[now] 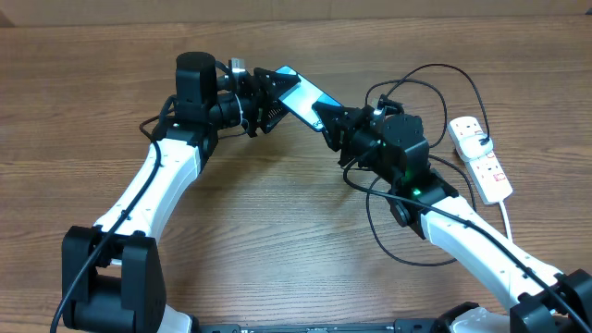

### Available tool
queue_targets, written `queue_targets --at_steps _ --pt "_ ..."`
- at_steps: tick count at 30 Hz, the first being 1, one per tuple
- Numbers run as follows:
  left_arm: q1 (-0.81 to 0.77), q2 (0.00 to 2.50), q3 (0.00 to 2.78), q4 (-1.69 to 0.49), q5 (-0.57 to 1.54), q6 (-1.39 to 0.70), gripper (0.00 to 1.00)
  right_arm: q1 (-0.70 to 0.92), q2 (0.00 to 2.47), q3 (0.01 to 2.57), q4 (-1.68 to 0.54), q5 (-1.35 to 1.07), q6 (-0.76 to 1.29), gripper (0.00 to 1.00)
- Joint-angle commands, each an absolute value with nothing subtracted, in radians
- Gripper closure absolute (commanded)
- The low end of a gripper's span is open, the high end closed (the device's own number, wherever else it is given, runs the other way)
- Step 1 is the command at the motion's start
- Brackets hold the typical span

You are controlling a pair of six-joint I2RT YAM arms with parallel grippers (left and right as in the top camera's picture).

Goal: Plug charger to phone and switch on socket

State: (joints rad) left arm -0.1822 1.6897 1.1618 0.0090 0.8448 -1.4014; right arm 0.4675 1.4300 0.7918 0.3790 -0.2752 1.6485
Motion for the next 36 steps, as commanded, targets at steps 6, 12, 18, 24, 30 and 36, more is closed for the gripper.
queue_targets --at_steps 6,12,18,24,30,36 --pt "-0.188 1.687 1.151 0.013 0.854 -1.575 0.49 0.504 1.418 0.804 0.387 -0.179 1.649 0.96" --pt "-0.191 1.687 1.151 0.014 0.858 -1.580 0.58 0.504 1.418 0.804 0.376 -0.158 1.649 0.96" --pt "-0.201 1.687 1.151 0.030 0.856 -1.587 0.69 0.520 1.418 0.804 0.376 -0.162 1.650 0.96" --pt "-0.213 1.687 1.151 0.051 0.857 -1.594 0.73 0.554 1.418 0.804 0.377 -0.140 1.650 0.96" --pt "-0.213 1.687 1.151 0.051 0.866 -1.594 0.83 0.554 1.418 0.804 0.385 -0.130 1.650 0.96" --pt "-0.213 1.687 1.151 0.051 0.866 -1.594 0.96 0.554 1.418 0.804 0.388 -0.120 1.650 0.96"
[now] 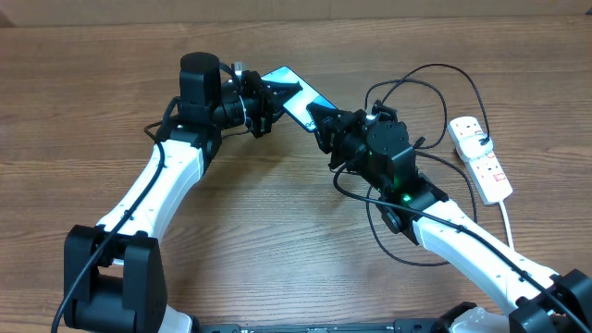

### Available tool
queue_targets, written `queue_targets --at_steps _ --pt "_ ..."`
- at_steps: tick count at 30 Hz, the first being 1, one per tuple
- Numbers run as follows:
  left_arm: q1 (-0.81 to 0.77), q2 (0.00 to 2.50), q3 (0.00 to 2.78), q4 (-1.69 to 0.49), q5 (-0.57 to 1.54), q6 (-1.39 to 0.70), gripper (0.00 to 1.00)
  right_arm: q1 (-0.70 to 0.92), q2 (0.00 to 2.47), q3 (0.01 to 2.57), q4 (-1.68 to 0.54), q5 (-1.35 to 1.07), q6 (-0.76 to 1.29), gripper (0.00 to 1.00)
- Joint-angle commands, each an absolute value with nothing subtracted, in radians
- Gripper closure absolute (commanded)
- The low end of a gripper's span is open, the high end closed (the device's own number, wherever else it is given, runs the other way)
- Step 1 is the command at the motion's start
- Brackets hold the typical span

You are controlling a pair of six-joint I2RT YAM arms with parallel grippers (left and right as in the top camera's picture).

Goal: Plug charger to phone and switch on socket

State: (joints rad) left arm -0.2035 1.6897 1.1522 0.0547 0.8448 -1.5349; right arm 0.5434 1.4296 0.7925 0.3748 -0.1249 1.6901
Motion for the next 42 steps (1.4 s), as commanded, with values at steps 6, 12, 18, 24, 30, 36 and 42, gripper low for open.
queue_targets --at_steps 6,12,18,24,30,36,42 --pt "-0.213 1.687 1.151 0.054 0.862 -1.594 0.96 0.554 1.418 0.804 0.387 -0.121 1.649 0.86" --pt "-0.212 1.687 1.151 0.057 0.827 -1.579 0.96 0.554 1.418 0.804 0.362 -0.125 1.649 0.62" --pt "-0.196 1.687 1.151 0.056 0.618 -1.301 0.96 0.554 1.418 0.804 0.277 -0.146 1.433 0.25" --pt "-0.167 1.687 1.151 -0.101 0.501 -0.986 0.96 0.554 1.418 0.804 0.229 0.063 0.777 0.00" --pt "-0.139 1.687 1.151 -0.292 0.498 -0.867 0.96 0.543 1.418 0.804 0.105 0.397 0.496 0.00" --pt "-0.141 1.687 1.151 -0.333 0.594 -0.801 0.96 0.424 1.418 0.805 -0.142 0.389 0.698 0.00" --pt "-0.141 1.687 1.151 -0.331 0.629 -0.796 0.96 0.205 1.418 0.810 -0.200 0.070 0.735 0.00"
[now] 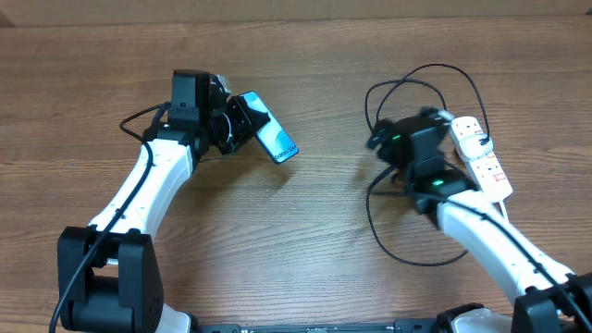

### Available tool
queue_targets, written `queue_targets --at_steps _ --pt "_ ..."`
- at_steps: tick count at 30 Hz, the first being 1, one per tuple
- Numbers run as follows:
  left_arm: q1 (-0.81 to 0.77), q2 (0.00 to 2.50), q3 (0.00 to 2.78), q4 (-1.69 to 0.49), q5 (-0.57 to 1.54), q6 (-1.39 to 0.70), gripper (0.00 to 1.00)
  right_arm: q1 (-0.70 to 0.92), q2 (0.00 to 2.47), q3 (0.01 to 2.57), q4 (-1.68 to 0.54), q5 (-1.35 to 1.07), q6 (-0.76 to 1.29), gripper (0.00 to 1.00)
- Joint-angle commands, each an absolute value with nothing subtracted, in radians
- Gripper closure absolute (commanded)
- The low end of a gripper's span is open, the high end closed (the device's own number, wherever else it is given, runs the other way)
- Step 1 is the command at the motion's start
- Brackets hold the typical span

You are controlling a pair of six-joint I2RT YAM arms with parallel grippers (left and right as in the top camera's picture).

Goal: Plug charger to phone and switch on socket

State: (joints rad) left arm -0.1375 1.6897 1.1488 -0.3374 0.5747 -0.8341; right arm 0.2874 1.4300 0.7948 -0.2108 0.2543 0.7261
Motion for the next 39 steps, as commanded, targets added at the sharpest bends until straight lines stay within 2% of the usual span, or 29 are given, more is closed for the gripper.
queue_targets --at_steps 1,3,7,12,18,24,34,39 --pt "-0.141 1.687 1.151 -0.329 0.629 -0.796 0.96 0.179 1.418 0.810 -0.189 0.023 0.714 0.00" --pt "-0.141 1.687 1.151 -0.329 0.630 -0.796 0.96 0.138 1.418 0.810 -0.191 -0.013 0.706 0.00" --pt "-0.150 1.687 1.151 -0.329 0.654 -0.797 0.96 0.086 1.419 0.809 -0.186 0.071 0.706 0.01" --pt "-0.159 1.687 1.151 -0.327 0.655 -0.798 0.96 0.078 1.462 0.810 -0.185 0.015 0.707 0.16" --pt "-0.160 1.687 1.151 -0.327 0.656 -0.812 0.96 0.076 1.563 0.842 -0.210 -0.028 0.804 0.27" --pt "-0.160 1.687 1.151 -0.329 0.682 -0.812 0.96 0.076 1.628 0.872 -0.271 -0.021 0.872 0.30" --pt "-0.167 1.687 1.151 -0.333 0.683 -0.812 0.96 0.076 1.712 0.872 -0.221 0.004 0.857 0.31" --pt "-0.167 1.687 1.151 -0.333 0.685 -0.812 0.96 0.083 1.731 0.870 -0.246 -0.009 0.856 0.41"
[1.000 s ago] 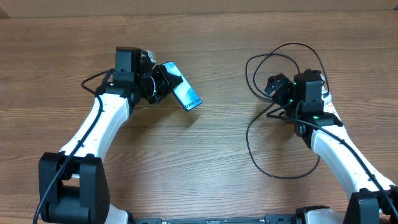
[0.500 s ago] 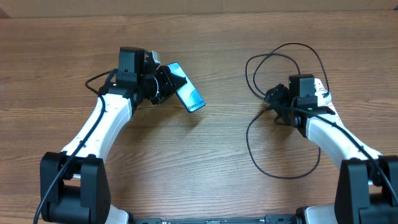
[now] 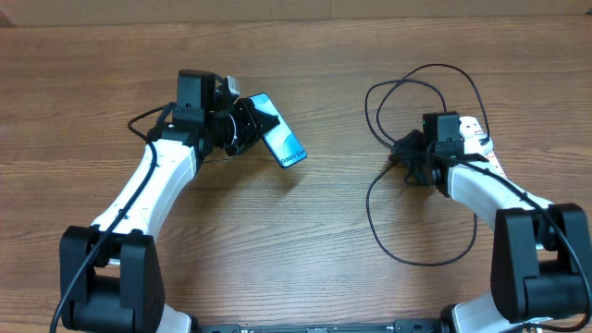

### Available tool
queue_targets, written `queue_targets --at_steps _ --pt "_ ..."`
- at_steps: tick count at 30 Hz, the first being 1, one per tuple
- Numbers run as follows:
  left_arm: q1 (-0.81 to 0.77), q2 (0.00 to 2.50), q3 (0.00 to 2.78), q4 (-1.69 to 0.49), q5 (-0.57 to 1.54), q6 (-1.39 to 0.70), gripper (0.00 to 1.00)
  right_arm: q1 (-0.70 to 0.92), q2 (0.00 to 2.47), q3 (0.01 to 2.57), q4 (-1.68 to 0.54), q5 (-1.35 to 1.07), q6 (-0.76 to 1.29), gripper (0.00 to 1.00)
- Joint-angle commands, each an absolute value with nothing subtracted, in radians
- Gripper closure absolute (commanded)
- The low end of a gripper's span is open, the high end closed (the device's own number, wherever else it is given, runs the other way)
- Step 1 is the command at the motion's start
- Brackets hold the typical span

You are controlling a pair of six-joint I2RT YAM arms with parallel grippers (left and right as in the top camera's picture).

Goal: Plug charger to phone and switch on socket
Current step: 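Lower the right gripper onto the black cable's USB-C plug and grasp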

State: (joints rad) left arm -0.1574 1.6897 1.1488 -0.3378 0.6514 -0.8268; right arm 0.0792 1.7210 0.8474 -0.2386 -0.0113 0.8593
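In the overhead view my left gripper (image 3: 252, 128) is shut on the upper end of the blue-screened phone (image 3: 283, 143), which is tilted with its lower end toward the table's middle. No cable shows at the phone. My right gripper (image 3: 405, 154) is at the right, low beside the black charger cable (image 3: 371, 199), just left of the white power strip (image 3: 474, 128). Its fingers are dark against the cable, so their state is unclear. The right arm covers most of the strip.
The cable lies in wide loops (image 3: 435, 67) behind and in front of the right arm. The wooden table (image 3: 277, 240) stretches between the two arms. Both arm bases stand at the near edge.
My right gripper has moved right and closer to the power strip, its arm now lying over it. The left gripper has shifted the phone slightly right and down, still gripped.
At first both grippers met at mid-table, the right one at the free end of the phone held by the left. Then they were apart: the left with the phone at the left, the right back among the cable loops, now by the strip.
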Motion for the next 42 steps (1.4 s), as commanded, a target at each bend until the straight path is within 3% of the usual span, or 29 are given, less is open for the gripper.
queue_targets --at_steps 1,3,7,19,23,27,34,37,42 --pt "-0.167 1.687 1.151 -0.333 0.685 -0.812 0.96 0.084 1.731 0.869 -0.249 -0.009 0.855 0.43" --pt "-0.167 1.687 1.151 -0.333 0.685 -0.811 0.96 0.085 1.731 0.869 -0.249 -0.009 0.833 0.56" --pt "-0.167 1.687 1.151 -0.333 0.684 -0.811 0.96 0.085 1.731 0.869 -0.247 -0.010 0.804 0.67" --pt "-0.167 1.687 1.151 -0.334 0.685 -0.811 0.96 0.103 1.752 0.868 -0.218 -0.008 0.776 0.71" --pt "-0.167 1.687 1.151 -0.337 0.685 -0.811 0.96 0.114 1.785 0.868 -0.236 -0.006 0.777 0.87" --pt "-0.167 1.687 1.151 -0.340 0.685 -0.811 0.96 0.117 1.784 0.868 -0.305 -0.003 0.776 0.96" --pt "-0.167 1.687 1.151 -0.340 0.685 -0.811 0.96 0.117 1.679 0.905 -0.410 -0.088 0.709 0.96" --pt "-0.167 1.687 1.151 -0.339 0.685 -0.812 0.96 0.117 1.584 0.919 -0.430 -0.200 0.559 0.96" --pt "-0.167 1.687 1.151 -0.331 0.681 -0.812 0.96 0.131 1.537 0.910 -0.501 -0.263 0.386 0.88"
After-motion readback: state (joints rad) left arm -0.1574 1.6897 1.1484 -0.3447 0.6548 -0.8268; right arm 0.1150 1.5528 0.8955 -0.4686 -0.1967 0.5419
